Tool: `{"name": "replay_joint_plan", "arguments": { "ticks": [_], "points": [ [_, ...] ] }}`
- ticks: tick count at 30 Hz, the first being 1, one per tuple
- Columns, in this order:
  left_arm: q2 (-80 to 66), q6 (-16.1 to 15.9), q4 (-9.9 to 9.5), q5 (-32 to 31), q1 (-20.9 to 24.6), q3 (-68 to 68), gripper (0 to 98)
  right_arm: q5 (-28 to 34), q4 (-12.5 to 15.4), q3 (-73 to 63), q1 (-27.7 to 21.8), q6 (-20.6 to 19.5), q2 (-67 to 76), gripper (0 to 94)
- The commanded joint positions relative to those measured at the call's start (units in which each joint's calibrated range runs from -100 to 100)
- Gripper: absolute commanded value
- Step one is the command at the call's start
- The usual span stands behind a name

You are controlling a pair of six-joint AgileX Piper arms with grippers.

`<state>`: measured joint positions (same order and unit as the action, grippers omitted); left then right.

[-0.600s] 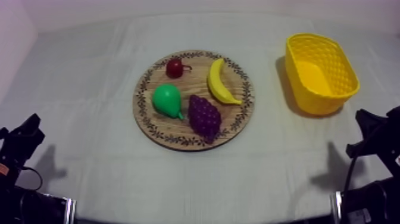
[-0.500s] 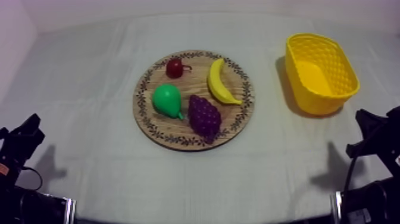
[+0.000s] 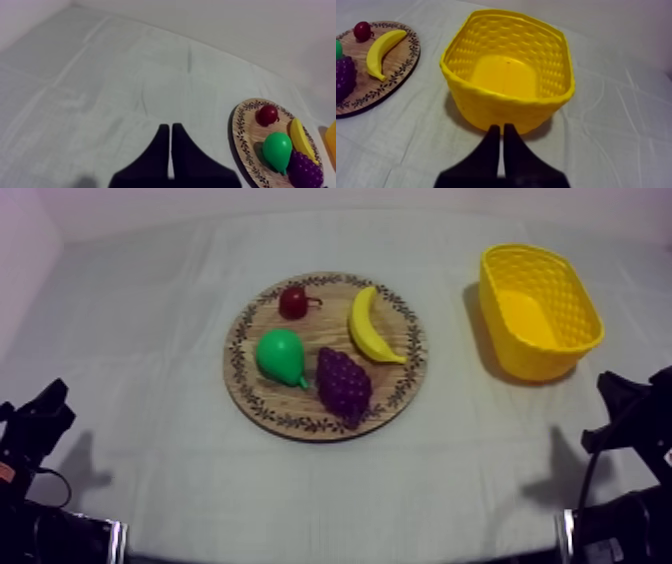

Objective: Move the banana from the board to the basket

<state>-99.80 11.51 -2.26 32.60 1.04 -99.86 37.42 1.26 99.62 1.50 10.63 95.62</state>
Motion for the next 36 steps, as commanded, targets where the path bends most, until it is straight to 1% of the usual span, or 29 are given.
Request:
{"name": "replay_joint_plan", "arguments": {
  "ticks": [1, 8, 10, 12, 15, 19, 22, 26, 29, 31, 36],
  "points": [
    [-0.03, -0.01, -0.01, -0.02, 0.01, -0.03, 0.1, 0.00, -0.02, 0.05, 0.03, -0.01, 0.05, 0.3],
    [-0.03, -0.01, -0.01, -0.02, 0.01, -0.03, 0.1, 0.00, -0.02, 0.05, 0.03, -0.16, 0.05, 0.3],
    [-0.03, -0.01, -0.01, -0.02, 0.01, -0.03, 0.1, 0.55, -0.03, 0.05, 0.03, -1.71, 0.05, 0.3],
    [-0.03, -0.01, -0.01, -0.02, 0.01, -0.03, 0.1, 0.79, -0.01, 0.05, -0.02, -1.91, -0.10, 0.3],
    [-0.03, -0.01, -0.01, -0.02, 0.01, -0.03, 0.1, -0.59, 1.01, 0.05, -0.05, -0.18, -1.23, 0.3],
    [-0.03, 0.00, -0.01, -0.02, 0.01, -0.03, 0.1, -4.95, 1.81, -3.14, -0.04, 0.95, -7.86, 0.3],
    [-0.03, -0.01, -0.01, -0.02, 0.01, -0.03, 0.1, -6.45, 2.32, -10.70, -0.20, 0.65, -16.50, 0.3],
    [-0.03, -0.01, -0.01, -0.02, 0.01, -0.03, 0.1, -4.82, 1.54, -25.68, -0.20, -1.99, -29.39, 0.3],
    [-0.03, -0.01, -0.01, -0.02, 0.01, -0.03, 0.1, -1.35, 0.15, -38.69, 0.05, -4.75, -38.99, 0.3],
    [-0.03, -0.01, -0.01, -0.02, 0.01, -0.03, 0.1, 1.10, -1.24, -46.96, 0.72, -6.95, -44.53, 0.3],
    [-0.03, -0.01, -0.01, -0.02, 0.01, -0.03, 0.1, 7.86, -4.72, -64.03, 4.36, -11.97, -54.94, 0.3]
  ]
}}
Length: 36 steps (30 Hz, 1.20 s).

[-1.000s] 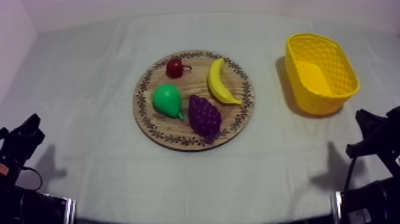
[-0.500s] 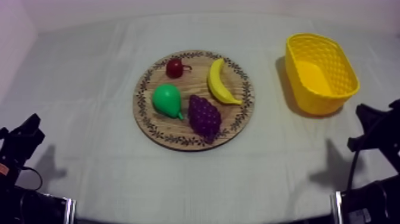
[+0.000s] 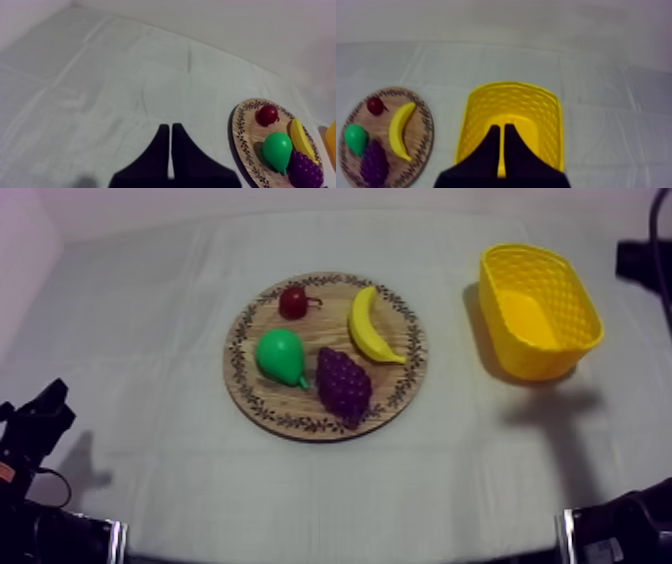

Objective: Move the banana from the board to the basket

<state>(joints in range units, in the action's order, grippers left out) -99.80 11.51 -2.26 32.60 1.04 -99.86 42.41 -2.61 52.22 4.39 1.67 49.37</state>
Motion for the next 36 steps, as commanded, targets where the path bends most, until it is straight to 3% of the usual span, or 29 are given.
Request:
{"name": "replay_joint_plan", "arguments": {
  "ticks": [1, 7, 14, 28, 36],
  "points": [
    [-0.03, -0.01, -0.01, -0.02, 0.01, -0.03, 0.1, 4.26, -1.36, -19.38, 2.44, -3.86, -10.27, 0.3],
    [-0.03, -0.01, -0.01, -0.02, 0.01, -0.03, 0.1, 10.78, -5.91, -30.52, 10.14, -10.21, -18.40, 0.3],
    [-0.03, -0.01, -0.01, -0.02, 0.01, -0.03, 0.1, 14.02, -12.83, -35.16, 19.17, -17.80, -27.26, 0.3],
    [-0.03, -0.01, -0.01, -0.02, 0.01, -0.03, 0.1, 22.67, -16.37, -43.55, 28.34, -22.94, -42.77, 0.3],
    [-0.03, -0.01, -0.01, -0.02, 0.01, -0.03, 0.1, 27.88, -17.56, -49.22, 30.47, -24.85, -50.75, 0.3]
  ]
}}
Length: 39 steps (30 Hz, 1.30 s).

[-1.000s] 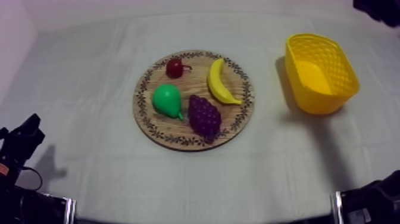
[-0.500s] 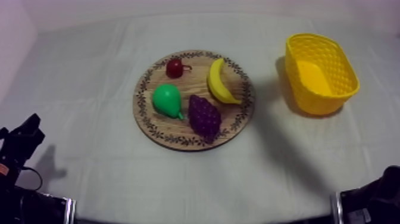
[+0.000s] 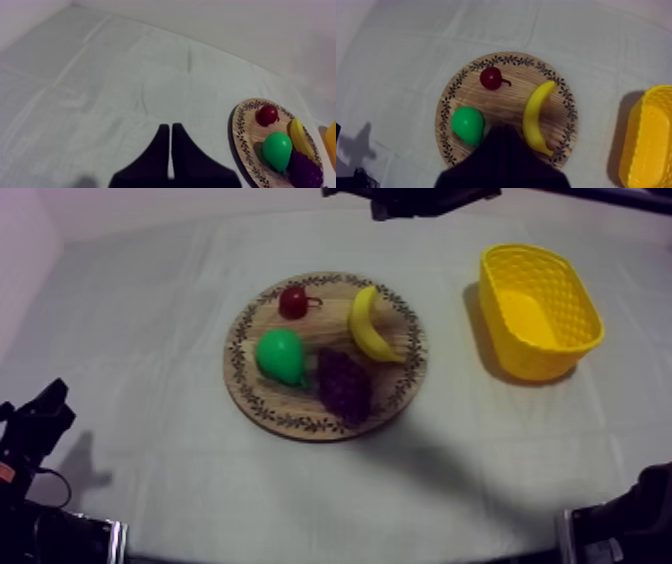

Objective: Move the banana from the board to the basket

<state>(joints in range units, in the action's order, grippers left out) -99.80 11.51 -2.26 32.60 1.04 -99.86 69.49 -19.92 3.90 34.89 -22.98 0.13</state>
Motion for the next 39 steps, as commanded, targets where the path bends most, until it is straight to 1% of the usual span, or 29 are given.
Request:
{"name": "replay_joint_plan", "arguments": {
  "ticks": [1, 9, 16, 39],
  "points": [
    [-0.03, -0.01, -0.01, -0.02, 0.01, -0.03, 0.1, 1.22, -0.23, -1.62, -0.03, -0.31, -2.47, 0.3],
    [-0.03, -0.01, -0.01, -0.02, 0.01, -0.03, 0.1, 3.96, -0.51, -5.34, -0.19, -1.60, -9.63, 0.3],
    [-0.03, -0.01, -0.01, -0.02, 0.01, -0.03, 0.1, 5.01, -0.64, -7.49, -1.06, -2.55, -15.45, 0.3],
    [-0.03, -0.01, -0.01, -0.02, 0.01, -0.03, 0.1, 2.49, -1.59, -8.57, -3.63, -4.42, -27.48, 0.3]
  ]
}}
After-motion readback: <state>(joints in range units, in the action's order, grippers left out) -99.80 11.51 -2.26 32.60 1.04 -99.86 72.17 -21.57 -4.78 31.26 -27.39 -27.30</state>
